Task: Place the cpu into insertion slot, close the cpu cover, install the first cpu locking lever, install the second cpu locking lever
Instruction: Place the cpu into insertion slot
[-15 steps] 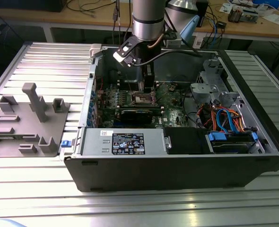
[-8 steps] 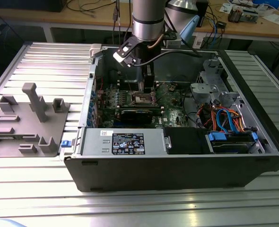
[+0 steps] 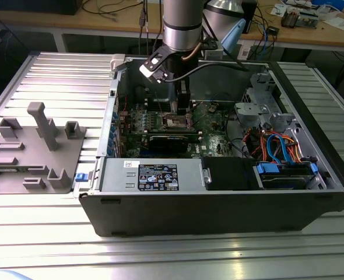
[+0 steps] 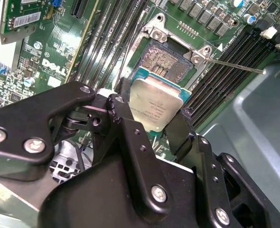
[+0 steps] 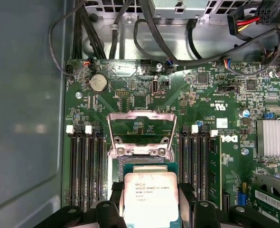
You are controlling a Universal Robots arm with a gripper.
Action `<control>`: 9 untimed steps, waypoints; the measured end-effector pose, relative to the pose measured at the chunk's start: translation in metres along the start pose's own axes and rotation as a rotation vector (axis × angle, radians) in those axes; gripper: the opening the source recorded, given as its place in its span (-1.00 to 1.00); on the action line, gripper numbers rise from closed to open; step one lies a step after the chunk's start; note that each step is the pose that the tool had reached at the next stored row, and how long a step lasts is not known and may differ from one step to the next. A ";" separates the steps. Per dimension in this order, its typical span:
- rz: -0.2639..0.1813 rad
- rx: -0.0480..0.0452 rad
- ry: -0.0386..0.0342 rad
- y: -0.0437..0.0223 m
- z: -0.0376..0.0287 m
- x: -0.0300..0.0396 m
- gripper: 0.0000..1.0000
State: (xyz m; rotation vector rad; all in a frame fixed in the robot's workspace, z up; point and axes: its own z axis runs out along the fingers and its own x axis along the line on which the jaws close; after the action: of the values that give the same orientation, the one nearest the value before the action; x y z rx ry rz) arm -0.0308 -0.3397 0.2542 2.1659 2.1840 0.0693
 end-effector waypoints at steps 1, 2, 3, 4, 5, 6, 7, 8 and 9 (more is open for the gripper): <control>0.000 0.0001 -0.0001 0.0000 0.0003 0.0002 0.08; 0.000 0.0000 0.0000 -0.0001 0.0007 0.0004 0.08; 0.000 0.0000 0.0000 -0.0001 0.0012 0.0006 0.08; 0.000 0.0000 0.0000 -0.0001 0.0017 0.0009 0.08; 0.000 0.0000 0.0001 -0.0002 0.0026 0.0013 0.08; 0.000 0.0000 0.0000 -0.0003 0.0043 0.0020 0.08; 0.000 0.0000 0.0000 -0.0004 0.0054 0.0024 0.08; 0.000 0.0000 0.0000 -0.0004 0.0057 0.0025 0.08; 0.000 0.0000 0.0000 -0.0004 0.0058 0.0025 0.08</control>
State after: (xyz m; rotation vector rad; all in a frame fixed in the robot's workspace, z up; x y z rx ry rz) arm -0.0308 -0.3373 0.2483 2.1659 2.1841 0.0692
